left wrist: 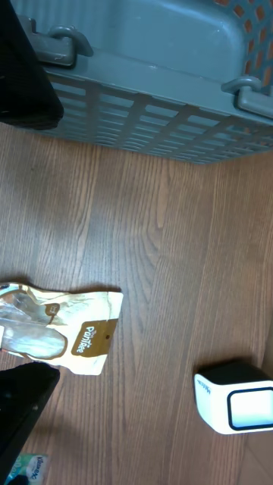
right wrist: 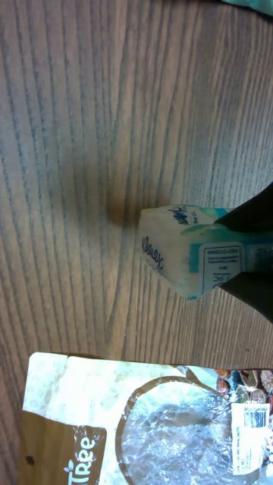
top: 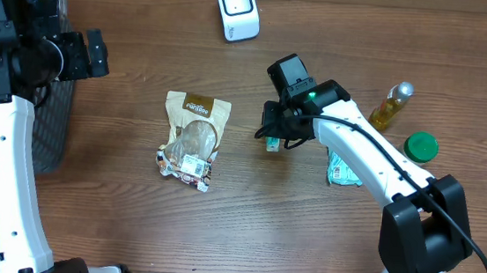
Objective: Scan the item barcode
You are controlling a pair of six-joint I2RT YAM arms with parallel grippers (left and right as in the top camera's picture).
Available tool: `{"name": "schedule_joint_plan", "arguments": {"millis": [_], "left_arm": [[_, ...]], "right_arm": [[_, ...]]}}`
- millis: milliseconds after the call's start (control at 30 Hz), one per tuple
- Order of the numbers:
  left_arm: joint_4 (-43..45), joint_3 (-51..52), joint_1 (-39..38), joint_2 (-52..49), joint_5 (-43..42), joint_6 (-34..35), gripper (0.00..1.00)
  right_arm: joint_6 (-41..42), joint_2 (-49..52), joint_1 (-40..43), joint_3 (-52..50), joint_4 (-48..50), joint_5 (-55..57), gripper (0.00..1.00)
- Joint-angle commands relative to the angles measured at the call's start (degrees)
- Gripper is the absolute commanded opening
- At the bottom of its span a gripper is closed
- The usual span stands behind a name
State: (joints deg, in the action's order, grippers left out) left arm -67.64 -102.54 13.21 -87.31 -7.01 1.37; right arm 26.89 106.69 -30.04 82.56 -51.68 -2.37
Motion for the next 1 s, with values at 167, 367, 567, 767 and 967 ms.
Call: {"name": "schedule_joint_plan", "arguments": {"millis": [167, 367, 567, 767, 967], "left_arm": [[0.2, -0.63, -0.15, -0.07, 0.11, 0.35, 1.0], [0.2, -0.63, -0.15, -0.07, 0.11, 0.35, 1.0], [0.2, -0.63, -0.15, -0.07, 0.11, 0.35, 1.0], [0.2, -0.63, -0.15, -0.07, 0.11, 0.35, 0.99], [0.2, -0.63, -0.15, -0.07, 0.11, 0.35, 1.0]], "right_arm": [[-0.87, 0.15, -0.11, -5.2, 3.69, 0.37, 0.22], [-0.87, 0.15, -0.11, -6.16, 4.92, 0.37, 0.45], [-0.83, 0.15, -0.04, -6.16, 5.44, 3.02, 0.83], [-0.7, 0.15, 0.92, -6.16, 6.45, 8.98, 0.86], [2.27, 0.15, 2.71, -6.16, 7.43, 9.01, 0.39]]}}
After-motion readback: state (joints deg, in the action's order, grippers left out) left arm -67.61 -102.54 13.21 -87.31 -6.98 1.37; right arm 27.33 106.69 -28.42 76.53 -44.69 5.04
